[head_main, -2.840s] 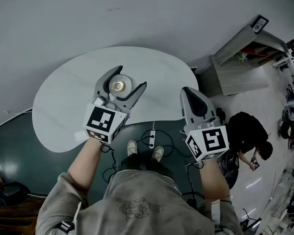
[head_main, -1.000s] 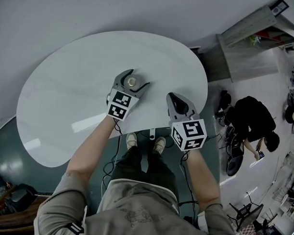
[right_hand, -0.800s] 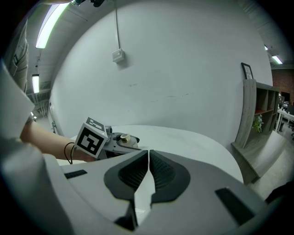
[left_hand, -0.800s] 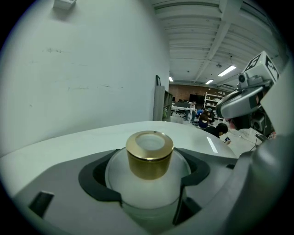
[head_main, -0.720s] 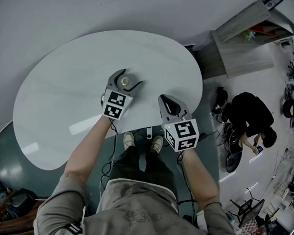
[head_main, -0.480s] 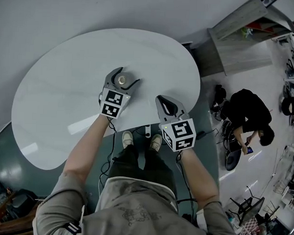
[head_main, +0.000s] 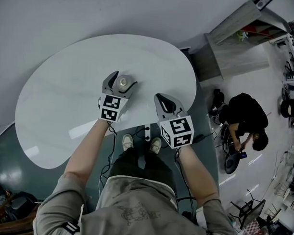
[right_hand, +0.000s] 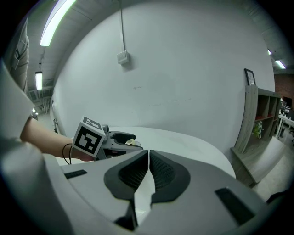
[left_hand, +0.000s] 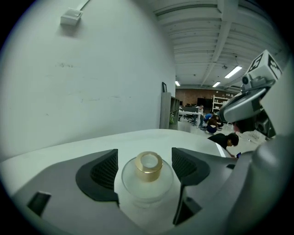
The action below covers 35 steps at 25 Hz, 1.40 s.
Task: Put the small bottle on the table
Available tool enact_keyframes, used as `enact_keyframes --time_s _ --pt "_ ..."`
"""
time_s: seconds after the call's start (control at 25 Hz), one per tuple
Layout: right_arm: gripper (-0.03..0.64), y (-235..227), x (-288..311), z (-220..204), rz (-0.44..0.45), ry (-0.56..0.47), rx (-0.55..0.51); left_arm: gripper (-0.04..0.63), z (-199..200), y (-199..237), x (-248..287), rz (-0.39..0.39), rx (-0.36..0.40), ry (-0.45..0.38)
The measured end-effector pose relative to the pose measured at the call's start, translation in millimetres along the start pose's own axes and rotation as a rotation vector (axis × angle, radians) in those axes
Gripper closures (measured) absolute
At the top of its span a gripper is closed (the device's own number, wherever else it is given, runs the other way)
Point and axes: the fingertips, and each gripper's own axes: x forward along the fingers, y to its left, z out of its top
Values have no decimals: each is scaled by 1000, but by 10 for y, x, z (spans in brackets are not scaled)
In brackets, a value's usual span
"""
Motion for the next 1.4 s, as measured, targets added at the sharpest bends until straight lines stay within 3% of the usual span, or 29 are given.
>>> enact_keyframes --time_s 0.28,0.52,0.64,0.8,0.92,1.0,1.16,1.4 --pt "586 -40 -338 566 -38 -73 -40 252 542 -63 -428 -41 -40 -46" --pt "586 28 -649 1083 -49 -132 -99 266 1200 -179 -883 -87 21 -117" --pt "586 131 -850 1343 -40 -161 -162 345 1590 -226 -1163 -80 47 -175" --pt "586 215 -1152 1648 -35 -213 -189 358 2027 -391 -1505 -93 81 -247" --pt "586 275 -1431 1903 -42 -282 -193 440 2261 -489 -1753 -78 92 -286" --pt "586 309 -1656 2093 -53 -348 -188 461 2415 -582 -1922 -78 103 -324" --pt "586 382 -2089 2333 -57 -446 -180 514 2642 -797 -2248 -85 113 -390" --pt "586 497 -2617 2370 -35 -506 -187 549 2821 -1135 -2622 -84 137 -433"
